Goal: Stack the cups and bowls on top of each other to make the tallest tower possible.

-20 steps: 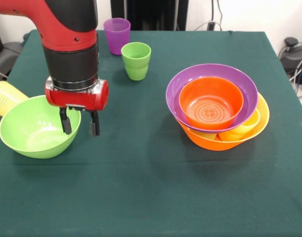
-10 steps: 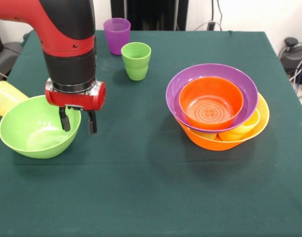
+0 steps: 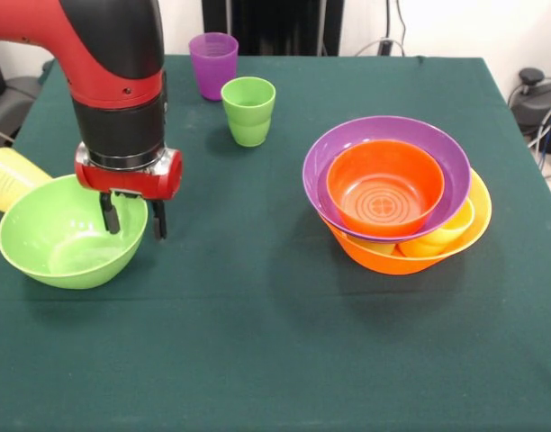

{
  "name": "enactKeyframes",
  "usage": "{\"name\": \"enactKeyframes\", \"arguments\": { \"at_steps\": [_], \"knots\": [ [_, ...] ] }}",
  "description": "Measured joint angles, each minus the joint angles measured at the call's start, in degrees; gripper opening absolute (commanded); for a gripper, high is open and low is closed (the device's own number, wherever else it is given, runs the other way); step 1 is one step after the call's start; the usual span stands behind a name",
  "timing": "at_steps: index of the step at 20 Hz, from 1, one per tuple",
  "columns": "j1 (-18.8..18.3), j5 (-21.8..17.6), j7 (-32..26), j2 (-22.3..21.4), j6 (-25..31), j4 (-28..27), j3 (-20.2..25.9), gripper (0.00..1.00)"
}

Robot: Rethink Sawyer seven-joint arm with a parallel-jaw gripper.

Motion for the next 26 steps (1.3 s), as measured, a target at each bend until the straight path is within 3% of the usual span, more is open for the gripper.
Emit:
{"name": "enactKeyframes", "arguments": {
  "at_steps": [8,9,26],
  "knots": [
    [0.01,0.21,-0.02,1.26,-0.09,-0.03,-1.45,1.0],
    [0.02,0.2,-0.04,1.38,-0.13,-0.04,-1.53,0.0],
    [0.47,2.09,-0.01,-1.62,-0.44,-1.67,-2.67,0.0]
  ]
}}
